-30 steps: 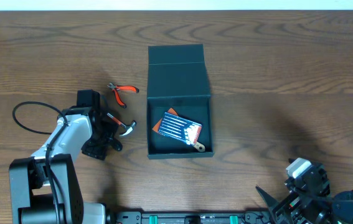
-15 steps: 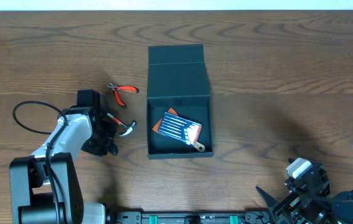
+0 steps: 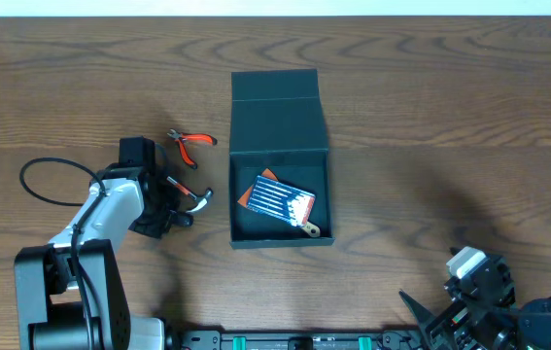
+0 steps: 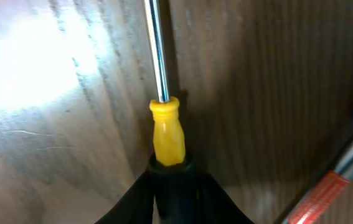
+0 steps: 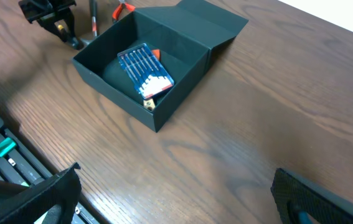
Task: Pack container
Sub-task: 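Close the left gripper on the screwdriver's black handle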
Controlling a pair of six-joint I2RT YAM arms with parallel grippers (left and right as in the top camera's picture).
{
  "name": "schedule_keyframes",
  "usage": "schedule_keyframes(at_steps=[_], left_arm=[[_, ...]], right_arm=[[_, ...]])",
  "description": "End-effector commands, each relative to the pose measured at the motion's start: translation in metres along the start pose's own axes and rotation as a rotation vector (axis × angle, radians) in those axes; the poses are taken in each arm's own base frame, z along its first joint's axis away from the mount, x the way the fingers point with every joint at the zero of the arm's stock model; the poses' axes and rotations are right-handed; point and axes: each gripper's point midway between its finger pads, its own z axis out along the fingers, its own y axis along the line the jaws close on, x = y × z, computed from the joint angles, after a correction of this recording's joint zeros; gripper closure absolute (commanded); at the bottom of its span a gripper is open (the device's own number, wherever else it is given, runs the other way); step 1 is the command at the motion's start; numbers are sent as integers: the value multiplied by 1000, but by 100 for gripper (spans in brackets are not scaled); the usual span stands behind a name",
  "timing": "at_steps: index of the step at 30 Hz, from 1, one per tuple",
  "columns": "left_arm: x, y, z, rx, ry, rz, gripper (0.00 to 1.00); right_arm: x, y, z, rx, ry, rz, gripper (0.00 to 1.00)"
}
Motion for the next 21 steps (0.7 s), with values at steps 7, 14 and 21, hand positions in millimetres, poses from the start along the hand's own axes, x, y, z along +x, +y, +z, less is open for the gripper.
schedule_keyframes(at_steps=[7, 14, 21], left_arm=[[-6, -17, -36, 146, -56, -7, 78], [-12, -23, -59, 220, -111, -21, 78], [-10, -15, -35, 134, -74, -23, 37]], right_arm=[[0, -2, -1, 13, -5, 20, 1], [0, -2, -1, 13, -5, 20, 1], [0, -2, -1, 13, -5, 20, 1]])
